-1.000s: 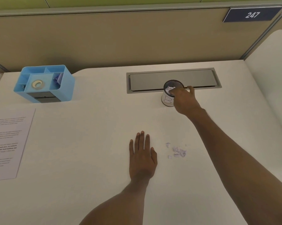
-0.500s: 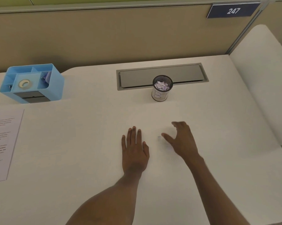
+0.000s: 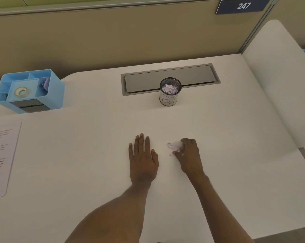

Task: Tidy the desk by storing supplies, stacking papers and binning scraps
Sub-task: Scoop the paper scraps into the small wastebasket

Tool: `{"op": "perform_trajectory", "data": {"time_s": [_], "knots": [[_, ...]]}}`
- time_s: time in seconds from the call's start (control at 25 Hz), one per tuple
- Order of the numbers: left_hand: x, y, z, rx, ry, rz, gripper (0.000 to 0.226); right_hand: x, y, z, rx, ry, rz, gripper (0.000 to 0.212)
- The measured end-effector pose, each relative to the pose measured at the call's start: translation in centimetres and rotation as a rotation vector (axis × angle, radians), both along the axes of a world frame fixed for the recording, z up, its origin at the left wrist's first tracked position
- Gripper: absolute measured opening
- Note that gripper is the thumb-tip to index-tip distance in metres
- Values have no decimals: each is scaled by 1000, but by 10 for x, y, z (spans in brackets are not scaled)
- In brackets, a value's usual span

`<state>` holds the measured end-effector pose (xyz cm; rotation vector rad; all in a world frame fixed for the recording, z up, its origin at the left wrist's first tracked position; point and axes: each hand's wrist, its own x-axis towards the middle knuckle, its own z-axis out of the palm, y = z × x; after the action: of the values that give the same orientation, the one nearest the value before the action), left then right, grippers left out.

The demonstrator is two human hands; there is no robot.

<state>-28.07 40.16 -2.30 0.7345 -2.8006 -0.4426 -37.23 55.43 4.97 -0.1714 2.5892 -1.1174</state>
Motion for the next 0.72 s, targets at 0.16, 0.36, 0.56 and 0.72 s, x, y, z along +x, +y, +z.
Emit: {"op": "perform_trajectory", "data": {"time_s": [0.16, 0.36, 0.56, 0.72], "knots": [[0, -1, -1, -7, 6, -7, 56, -3, 15, -12, 69, 92, -16, 52], [-1, 0, -1, 2, -16, 1, 57, 8, 14, -24, 133, 96, 74, 56], [0, -1, -1, 5, -43, 0, 58, -3, 4, -17, 74, 182, 277, 69], [0, 0, 0, -5, -57, -1, 59, -19, 8, -23, 238, 276, 625, 80]]}}
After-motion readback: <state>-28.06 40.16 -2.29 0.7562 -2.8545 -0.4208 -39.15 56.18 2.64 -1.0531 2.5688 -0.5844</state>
